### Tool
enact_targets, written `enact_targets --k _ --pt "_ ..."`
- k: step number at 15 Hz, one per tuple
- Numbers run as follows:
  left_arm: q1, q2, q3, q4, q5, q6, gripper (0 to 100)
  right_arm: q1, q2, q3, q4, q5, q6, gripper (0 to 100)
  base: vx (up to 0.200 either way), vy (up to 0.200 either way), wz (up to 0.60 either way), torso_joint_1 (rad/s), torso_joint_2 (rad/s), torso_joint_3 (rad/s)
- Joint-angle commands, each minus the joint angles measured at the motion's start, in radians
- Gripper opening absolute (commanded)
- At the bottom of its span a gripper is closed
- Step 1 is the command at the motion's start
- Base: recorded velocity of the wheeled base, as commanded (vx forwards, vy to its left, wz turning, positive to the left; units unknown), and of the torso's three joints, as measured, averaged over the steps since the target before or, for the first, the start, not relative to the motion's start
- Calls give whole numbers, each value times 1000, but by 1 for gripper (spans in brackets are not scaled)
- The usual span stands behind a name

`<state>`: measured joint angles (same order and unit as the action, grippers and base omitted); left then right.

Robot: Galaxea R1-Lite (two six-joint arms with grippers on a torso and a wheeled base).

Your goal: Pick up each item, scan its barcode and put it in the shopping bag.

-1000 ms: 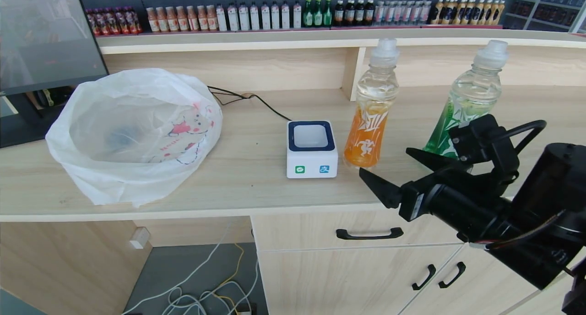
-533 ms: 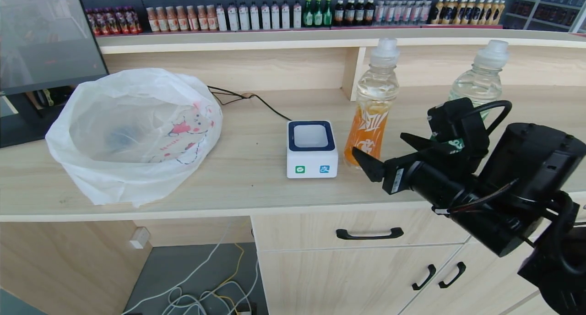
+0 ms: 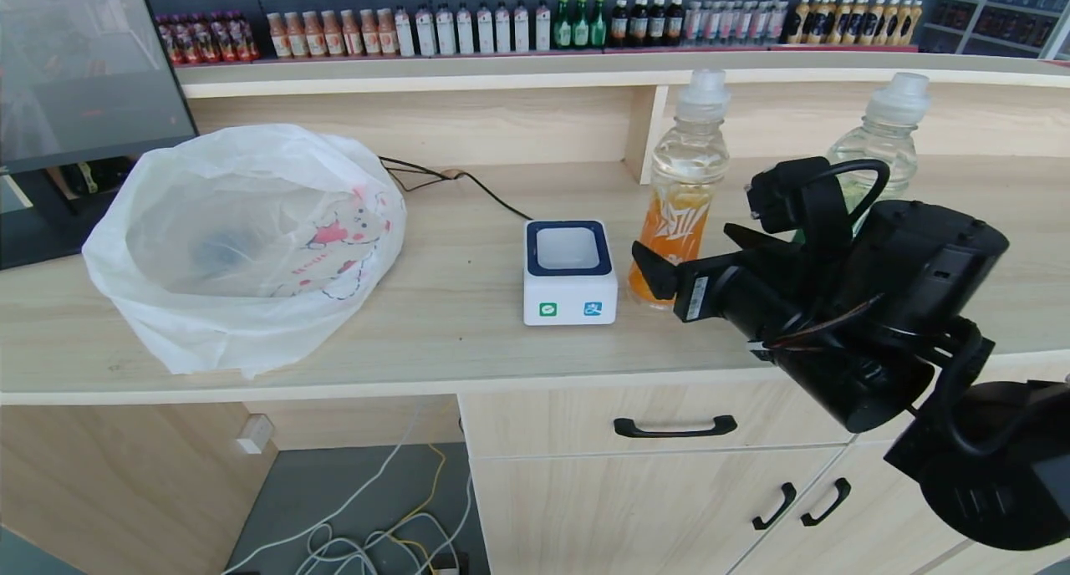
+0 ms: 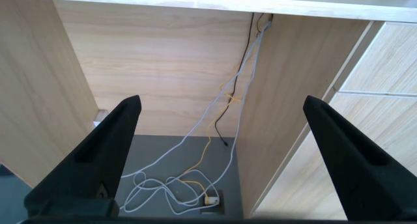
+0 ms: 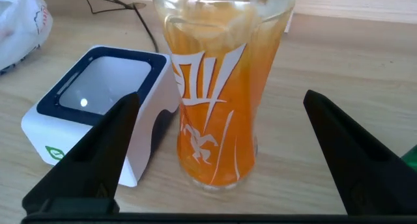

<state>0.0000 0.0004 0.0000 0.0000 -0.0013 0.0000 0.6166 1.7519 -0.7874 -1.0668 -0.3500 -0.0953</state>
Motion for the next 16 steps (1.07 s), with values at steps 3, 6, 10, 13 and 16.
enact_targets --k 3,6,10,13,16 --pt "0 0 0 0 0 0 100 14 40 -39 -25 -29 -15 100 0 0 0 0 0 0" --pt "0 0 0 0 0 0 100 35 69 -50 -70 -121 -18 100 0 0 0 0 0 0" --pt "0 0 0 0 0 0 100 46 116 -93 -124 -190 -35 100 0 0 0 0 0 0" --pt "0 0 0 0 0 0 100 48 127 -125 -127 -191 -38 100 0 0 0 0 0 0" --pt "0 0 0 0 0 0 100 43 153 -165 -156 -207 -67 100 0 0 0 0 0 0"
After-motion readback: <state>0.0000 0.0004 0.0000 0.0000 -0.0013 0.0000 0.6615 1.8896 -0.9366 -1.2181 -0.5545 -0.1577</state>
